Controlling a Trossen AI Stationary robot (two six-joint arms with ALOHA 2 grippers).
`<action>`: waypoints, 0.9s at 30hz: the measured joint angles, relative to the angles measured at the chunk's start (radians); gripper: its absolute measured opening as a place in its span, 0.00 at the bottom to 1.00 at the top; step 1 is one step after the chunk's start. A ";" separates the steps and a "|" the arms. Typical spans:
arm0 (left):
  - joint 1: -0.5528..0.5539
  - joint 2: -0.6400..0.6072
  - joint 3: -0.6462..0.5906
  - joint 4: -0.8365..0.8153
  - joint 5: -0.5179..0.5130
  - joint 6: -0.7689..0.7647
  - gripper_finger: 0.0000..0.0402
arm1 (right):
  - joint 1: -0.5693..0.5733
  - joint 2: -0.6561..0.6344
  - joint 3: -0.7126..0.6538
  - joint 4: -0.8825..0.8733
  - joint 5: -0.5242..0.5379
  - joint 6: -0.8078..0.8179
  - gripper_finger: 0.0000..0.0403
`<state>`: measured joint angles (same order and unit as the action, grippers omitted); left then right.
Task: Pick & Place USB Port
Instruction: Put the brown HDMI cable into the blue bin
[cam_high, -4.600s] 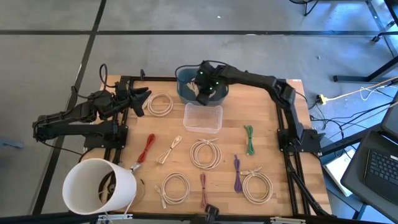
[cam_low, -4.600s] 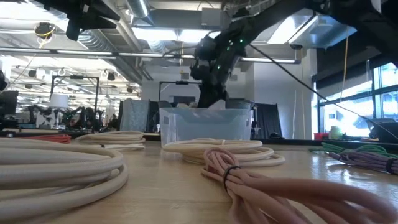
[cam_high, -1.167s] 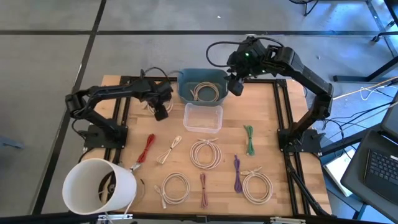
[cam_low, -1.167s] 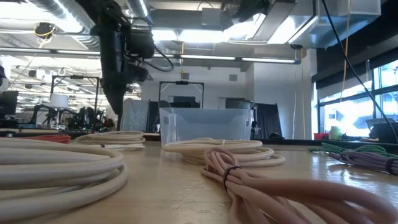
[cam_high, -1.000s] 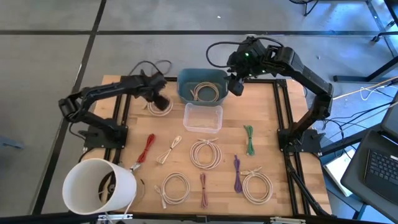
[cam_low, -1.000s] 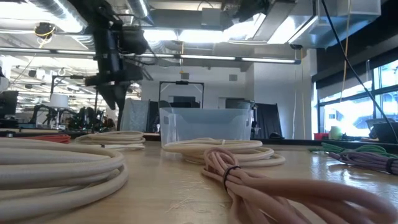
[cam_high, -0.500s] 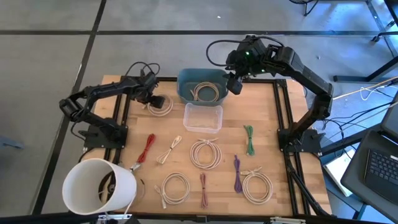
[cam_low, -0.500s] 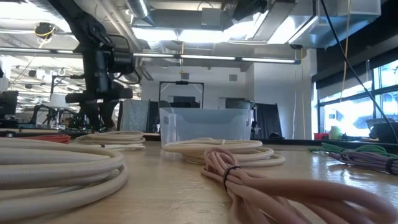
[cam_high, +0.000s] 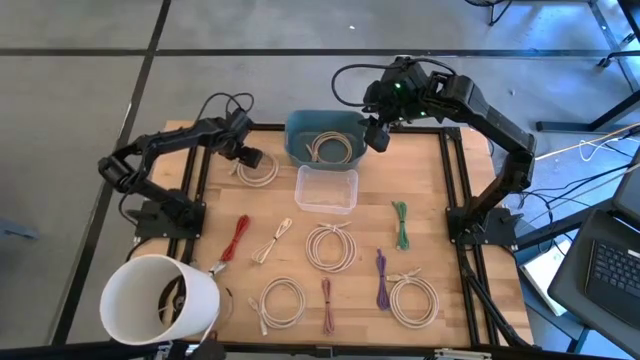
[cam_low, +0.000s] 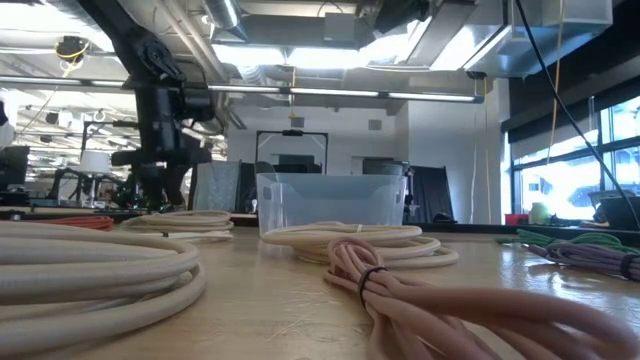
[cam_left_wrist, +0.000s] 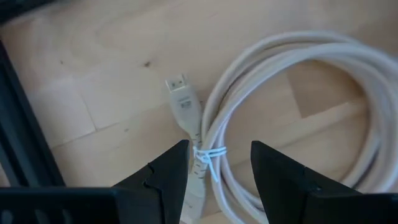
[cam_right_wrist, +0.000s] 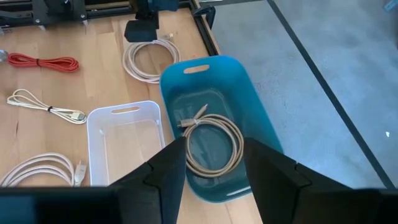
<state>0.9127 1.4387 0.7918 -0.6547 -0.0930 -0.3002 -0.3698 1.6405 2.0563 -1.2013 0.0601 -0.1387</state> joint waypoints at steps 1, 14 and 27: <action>0.002 0.013 0.000 0.000 0.006 0.000 0.41 | 0.000 0.000 0.000 0.000 0.000 0.000 0.40; -0.064 0.180 0.009 0.014 -0.013 0.024 0.24 | 0.000 0.000 0.000 -0.001 0.000 0.001 0.40; -0.069 -0.227 0.002 -0.058 0.079 -0.085 0.11 | 0.000 0.000 0.000 -0.039 0.000 0.000 0.40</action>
<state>0.8440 1.2118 0.7940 -0.7123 -0.0139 -0.3856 -0.3695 1.6405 2.0563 -1.2400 0.0601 -0.1383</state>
